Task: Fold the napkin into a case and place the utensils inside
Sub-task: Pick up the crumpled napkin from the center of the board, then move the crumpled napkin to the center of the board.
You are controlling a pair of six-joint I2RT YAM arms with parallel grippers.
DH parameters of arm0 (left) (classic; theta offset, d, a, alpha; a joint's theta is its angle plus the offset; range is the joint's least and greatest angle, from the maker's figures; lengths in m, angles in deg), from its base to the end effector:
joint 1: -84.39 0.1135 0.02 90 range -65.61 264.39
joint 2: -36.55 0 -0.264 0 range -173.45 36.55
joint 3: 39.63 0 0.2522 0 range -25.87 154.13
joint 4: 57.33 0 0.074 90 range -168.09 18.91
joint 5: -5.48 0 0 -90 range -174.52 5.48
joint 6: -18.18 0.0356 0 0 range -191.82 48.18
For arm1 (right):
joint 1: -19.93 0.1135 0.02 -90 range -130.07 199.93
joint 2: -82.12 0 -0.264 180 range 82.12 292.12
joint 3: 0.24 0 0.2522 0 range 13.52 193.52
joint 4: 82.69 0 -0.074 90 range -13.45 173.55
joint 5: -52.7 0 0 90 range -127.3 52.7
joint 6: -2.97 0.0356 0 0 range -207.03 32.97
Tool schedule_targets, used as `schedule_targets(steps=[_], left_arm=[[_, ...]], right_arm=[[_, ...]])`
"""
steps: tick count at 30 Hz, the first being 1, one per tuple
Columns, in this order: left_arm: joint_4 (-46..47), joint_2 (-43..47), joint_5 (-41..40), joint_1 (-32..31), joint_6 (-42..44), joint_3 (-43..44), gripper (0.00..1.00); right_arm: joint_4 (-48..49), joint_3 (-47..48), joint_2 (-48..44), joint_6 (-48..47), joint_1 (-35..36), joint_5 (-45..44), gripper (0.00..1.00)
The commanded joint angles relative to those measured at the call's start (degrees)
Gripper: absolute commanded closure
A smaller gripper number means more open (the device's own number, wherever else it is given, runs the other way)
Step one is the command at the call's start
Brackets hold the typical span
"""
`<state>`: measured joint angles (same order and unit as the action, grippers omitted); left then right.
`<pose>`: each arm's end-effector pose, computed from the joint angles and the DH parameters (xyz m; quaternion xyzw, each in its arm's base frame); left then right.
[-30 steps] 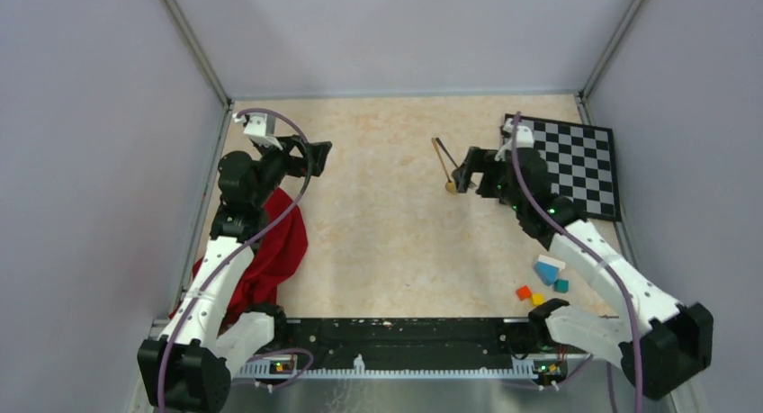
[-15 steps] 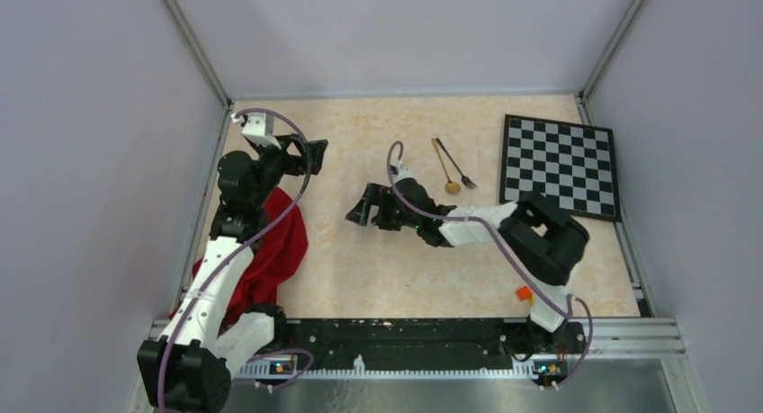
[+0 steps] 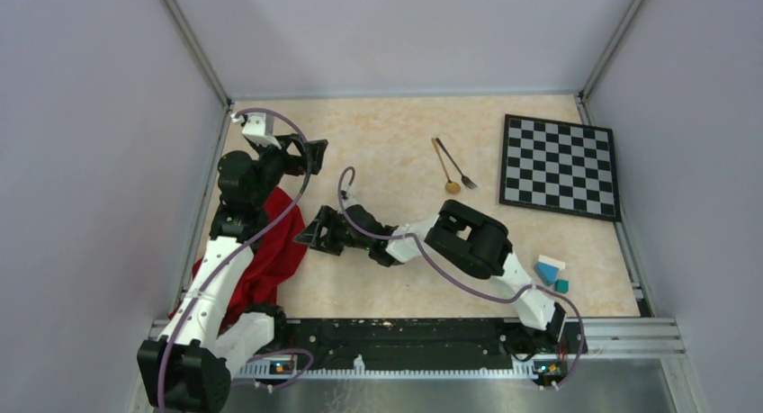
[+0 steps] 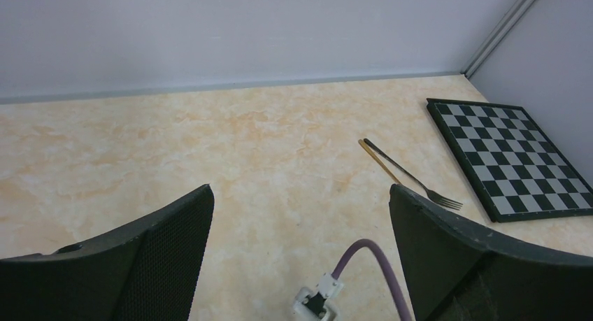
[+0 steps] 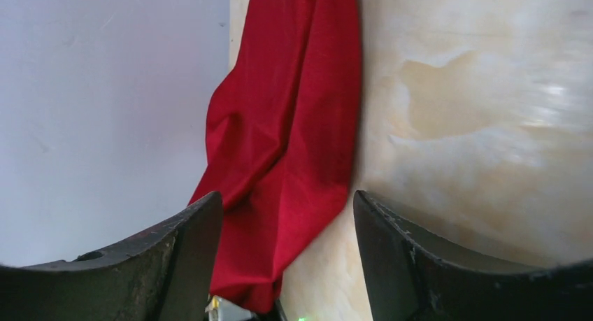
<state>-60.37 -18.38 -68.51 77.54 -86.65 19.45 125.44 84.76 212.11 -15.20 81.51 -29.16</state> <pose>0.2253 -0.0369 0.3499 0.0509 0.6986 -0.2287 0.6760 0.2205 0.4180 0.1058 0.0294 0.8017 0.5684 0.1827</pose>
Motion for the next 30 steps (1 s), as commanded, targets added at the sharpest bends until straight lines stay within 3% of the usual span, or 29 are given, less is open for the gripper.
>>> schedule_targets(steps=[1, 2, 4, 7, 9, 11, 15, 17, 20, 24, 28, 30], left_arm=[[2.3, 0.0, 0.2, 0.1, 0.5, 2.0, 0.01], [2.2, -0.3, 0.1, 0.1, 0.5, 2.1, 0.01], [2.1, -1.1, 0.1, 0.3, 0.5, 2.4, 0.01], [1.8, -1.5, 0.0, 0.4, 0.5, 2.4, 0.01], [1.8, -2.0, -0.2, 0.4, 0.7, 2.3, 0.01], [1.1, -3.0, -0.2, 0.4, 0.8, 3.1, 0.01], [-0.9, -6.5, -0.8, 0.4, -0.2, 3.7, 0.01], [-3.4, -9.1, -2.0, 0.3, -1.6, 4.8, 0.01], [-8.3, -14.4, -3.3, -0.9, -2.0, 7.8, 0.01], [-13.5, -20.2, -7.7, -3.6, -1.3, 10.3, 0.01], [-16.8, -23.4, -11.8, -7.9, -0.1, 11.9, 0.02], [-21.5, -24.8, -16.3, -11.1, -0.9, 13.4, 0.02]], right_arm=[[-9.7, 10.0, 4.2, -0.6, 3.4, -6.6, 0.34], [-12.5, 11.2, 5.0, -1.4, 3.9, -7.8, 0.34], [-17.4, 15.1, 6.2, -5.1, 4.1, -9.8, 0.52], [-24.3, 14.0, 2.8, -12.8, 2.3, -12.2, 0.99], [-23.2, 6.9, -3.1, -18.4, -1.1, -11.4, 1.00], [-21.2, 0.6, -9.0, -25.1, -6.0, -1.0, 1.00], [-29.6, -5.9, -18.3, -32.6, -16.8, 17.7, 1.00], [-35.4, -9.3, -22.8, -36.4, -19.8, 21.9, 1.00], [-48.8, -10.3, -28.9, -43.4, -20.6, 18.1, 1.00], [-54.8, -15.6, -37.4, -46.8, -22.2, 8.6, 1.00], [-61.8, -10.8, -35.3, -53.0, -24.5, 8.8, 1.00], [-67.0, -7.7, -34.3, -53.8, -24.5, 4.0, 1.00]])
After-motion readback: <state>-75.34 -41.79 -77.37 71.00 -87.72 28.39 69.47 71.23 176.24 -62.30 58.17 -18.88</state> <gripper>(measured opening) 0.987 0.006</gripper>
